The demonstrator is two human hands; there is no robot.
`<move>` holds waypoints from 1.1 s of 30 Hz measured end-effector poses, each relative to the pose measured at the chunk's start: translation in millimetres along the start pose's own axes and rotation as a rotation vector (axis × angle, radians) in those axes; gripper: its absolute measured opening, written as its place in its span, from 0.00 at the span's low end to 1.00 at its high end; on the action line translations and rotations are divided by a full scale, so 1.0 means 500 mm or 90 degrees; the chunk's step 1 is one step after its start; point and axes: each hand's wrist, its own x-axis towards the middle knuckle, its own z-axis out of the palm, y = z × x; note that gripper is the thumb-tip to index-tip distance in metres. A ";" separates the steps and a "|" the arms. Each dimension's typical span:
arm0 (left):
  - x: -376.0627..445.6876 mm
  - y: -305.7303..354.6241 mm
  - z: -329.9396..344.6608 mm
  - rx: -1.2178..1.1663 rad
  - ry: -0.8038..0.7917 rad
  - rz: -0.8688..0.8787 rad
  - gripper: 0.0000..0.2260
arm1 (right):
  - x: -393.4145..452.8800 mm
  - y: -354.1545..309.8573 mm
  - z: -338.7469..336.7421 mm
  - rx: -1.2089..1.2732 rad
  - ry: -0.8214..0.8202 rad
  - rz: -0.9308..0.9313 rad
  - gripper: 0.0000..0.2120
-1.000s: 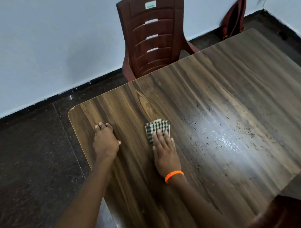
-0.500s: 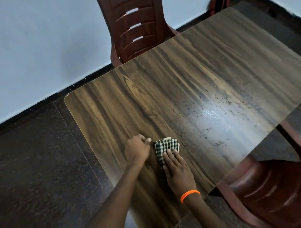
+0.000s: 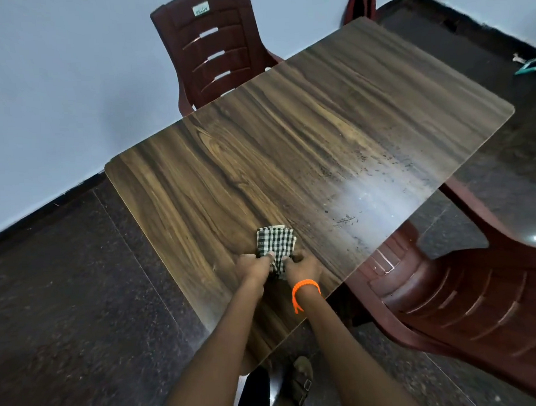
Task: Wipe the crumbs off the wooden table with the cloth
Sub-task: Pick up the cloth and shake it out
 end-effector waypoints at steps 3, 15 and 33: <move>0.004 0.010 -0.002 -0.073 -0.026 -0.095 0.11 | 0.009 -0.012 -0.011 0.232 -0.082 0.188 0.08; -0.063 0.095 0.029 -0.081 -0.095 0.005 0.04 | 0.007 -0.028 -0.109 0.335 -0.252 0.317 0.07; -0.457 0.231 0.361 0.142 -0.478 0.162 0.06 | -0.015 0.065 -0.663 0.808 -0.055 0.229 0.14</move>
